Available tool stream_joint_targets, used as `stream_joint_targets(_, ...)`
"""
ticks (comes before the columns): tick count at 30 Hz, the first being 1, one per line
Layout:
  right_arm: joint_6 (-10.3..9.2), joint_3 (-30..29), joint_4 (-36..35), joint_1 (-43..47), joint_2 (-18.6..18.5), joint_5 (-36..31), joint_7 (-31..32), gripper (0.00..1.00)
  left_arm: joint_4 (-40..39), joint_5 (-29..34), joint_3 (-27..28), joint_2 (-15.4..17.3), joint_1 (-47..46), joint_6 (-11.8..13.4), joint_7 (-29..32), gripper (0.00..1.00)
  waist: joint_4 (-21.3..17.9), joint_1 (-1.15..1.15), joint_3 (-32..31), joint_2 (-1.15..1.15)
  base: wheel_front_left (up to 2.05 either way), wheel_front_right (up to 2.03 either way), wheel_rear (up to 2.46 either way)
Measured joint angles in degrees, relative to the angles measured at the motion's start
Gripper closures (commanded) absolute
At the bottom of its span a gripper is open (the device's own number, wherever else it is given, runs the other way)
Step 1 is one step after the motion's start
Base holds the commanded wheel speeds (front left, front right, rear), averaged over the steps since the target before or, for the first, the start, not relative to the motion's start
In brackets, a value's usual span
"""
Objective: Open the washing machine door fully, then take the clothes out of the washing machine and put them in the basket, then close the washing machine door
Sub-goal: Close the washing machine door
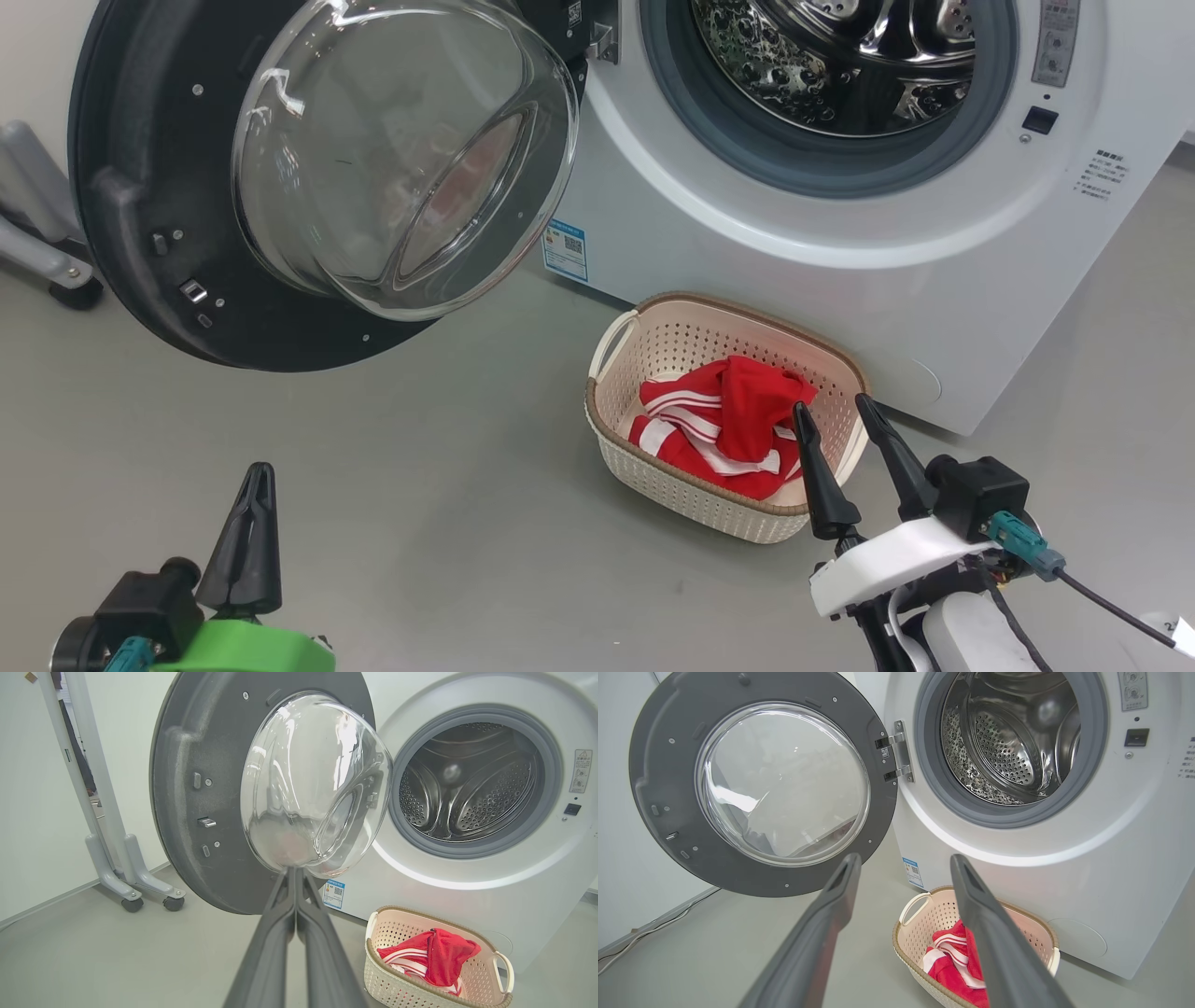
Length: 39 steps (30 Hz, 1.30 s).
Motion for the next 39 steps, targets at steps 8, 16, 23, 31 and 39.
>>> stream_joint_targets(8,-0.15,-0.5,-1.2,0.0,-0.1,-0.5,0.0,0.00,-1.7,0.0,0.5,0.0,0.0,-0.1,0.0,1.00,0.0,0.00,1.7,0.00,0.00,0.00,0.00)
stream_joint_targets(16,-0.15,1.4,-1.4,-1.0,-0.4,-2.9,0.0,0.00,-6.3,0.5,5.3,4.8,-2.9,-0.2,0.0,1.00,-0.7,0.00,5.3,0.00,0.00,0.00,0.00)
stream_joint_targets(23,-0.15,1.8,-1.5,-3.1,-1.9,-4.2,0.0,0.00,-9.3,0.1,12.3,12.7,-10.8,-0.3,-0.3,1.00,-1.9,0.00,9.0,0.00,0.00,0.00,0.00)
stream_joint_targets(31,-0.13,2.3,-1.2,-5.3,-3.0,-5.2,0.1,0.00,-7.6,-4.2,20.0,21.0,-20.3,-0.8,1.9,1.00,-4.2,0.00,12.0,0.00,0.00,0.00,0.00)
stream_joint_targets(39,-0.10,3.1,-0.3,-5.8,-2.9,-5.2,0.1,0.00,4.8,-16.7,27.8,23.5,-29.4,-0.8,9.6,1.00,-6.9,0.00,12.9,0.00,0.00,0.00,0.00)
